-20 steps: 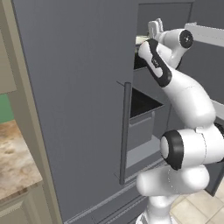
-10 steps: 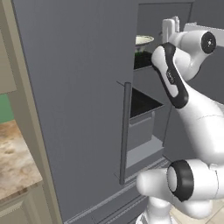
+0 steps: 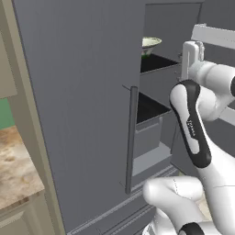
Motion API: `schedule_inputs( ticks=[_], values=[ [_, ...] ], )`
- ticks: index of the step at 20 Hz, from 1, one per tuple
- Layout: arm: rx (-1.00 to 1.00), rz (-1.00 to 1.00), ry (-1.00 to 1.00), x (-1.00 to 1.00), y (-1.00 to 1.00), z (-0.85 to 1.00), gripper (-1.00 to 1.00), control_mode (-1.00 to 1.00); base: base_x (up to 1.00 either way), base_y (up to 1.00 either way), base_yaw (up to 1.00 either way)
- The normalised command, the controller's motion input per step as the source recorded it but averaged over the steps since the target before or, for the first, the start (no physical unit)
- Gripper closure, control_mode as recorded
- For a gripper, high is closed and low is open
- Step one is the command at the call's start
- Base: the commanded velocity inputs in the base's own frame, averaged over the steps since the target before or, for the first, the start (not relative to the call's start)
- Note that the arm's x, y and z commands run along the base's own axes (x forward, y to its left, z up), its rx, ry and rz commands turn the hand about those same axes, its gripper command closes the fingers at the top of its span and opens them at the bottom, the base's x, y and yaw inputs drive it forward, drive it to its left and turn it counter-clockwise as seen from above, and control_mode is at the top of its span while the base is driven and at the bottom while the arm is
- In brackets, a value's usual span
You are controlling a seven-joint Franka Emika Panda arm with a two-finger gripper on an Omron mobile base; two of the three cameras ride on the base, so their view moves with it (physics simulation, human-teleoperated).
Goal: Place one of the steaks on the plate and the other in the bowl. Then place the bowl in the fridge.
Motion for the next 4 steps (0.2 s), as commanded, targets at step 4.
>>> schedule_inputs(
  ticks=[4],
  values=[
    [0.00, 0.02, 0.26, -1.00, -0.02, -0.21, -1.00, -1.00, 0.00, 0.00, 0.00]
  ],
)
